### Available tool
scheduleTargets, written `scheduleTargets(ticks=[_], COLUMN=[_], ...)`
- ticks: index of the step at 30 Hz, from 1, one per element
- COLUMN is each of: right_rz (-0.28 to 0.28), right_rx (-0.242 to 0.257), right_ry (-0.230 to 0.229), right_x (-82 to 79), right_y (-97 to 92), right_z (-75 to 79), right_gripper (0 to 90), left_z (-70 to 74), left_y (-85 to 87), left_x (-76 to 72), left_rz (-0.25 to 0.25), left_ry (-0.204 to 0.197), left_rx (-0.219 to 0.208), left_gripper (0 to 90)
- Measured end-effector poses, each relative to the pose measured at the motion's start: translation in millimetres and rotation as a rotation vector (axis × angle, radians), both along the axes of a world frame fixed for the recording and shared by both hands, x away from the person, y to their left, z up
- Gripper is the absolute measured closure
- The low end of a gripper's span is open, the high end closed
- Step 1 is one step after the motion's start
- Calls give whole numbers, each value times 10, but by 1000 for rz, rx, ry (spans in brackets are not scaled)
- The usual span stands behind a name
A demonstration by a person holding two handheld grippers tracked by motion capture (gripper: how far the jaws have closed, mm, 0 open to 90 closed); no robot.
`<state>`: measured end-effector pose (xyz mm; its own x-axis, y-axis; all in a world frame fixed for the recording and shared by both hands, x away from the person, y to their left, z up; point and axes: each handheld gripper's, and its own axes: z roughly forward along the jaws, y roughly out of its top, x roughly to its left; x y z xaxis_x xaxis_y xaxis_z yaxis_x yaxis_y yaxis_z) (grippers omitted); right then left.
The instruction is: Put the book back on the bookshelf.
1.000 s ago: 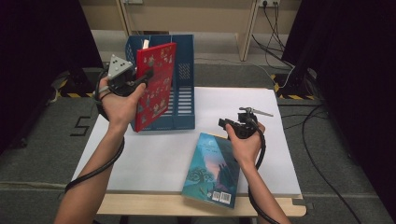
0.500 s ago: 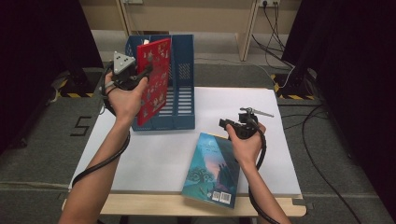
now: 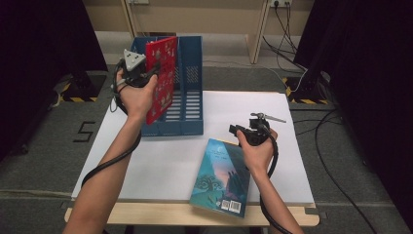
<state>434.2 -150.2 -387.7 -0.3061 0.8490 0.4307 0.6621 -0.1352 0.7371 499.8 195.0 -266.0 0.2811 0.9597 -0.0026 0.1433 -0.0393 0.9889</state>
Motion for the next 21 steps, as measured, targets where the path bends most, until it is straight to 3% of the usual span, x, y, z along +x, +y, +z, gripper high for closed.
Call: scheduleTargets(ticks=[21], right_rz=[-2], right_rx=[1], right_ry=[3], right_x=[2], right_y=[-36], right_z=[-24], right_gripper=[695], left_z=[-142], left_y=[-120], left_x=[232], left_rz=[48], left_ry=[0], left_rx=[-14], left_gripper=[793])
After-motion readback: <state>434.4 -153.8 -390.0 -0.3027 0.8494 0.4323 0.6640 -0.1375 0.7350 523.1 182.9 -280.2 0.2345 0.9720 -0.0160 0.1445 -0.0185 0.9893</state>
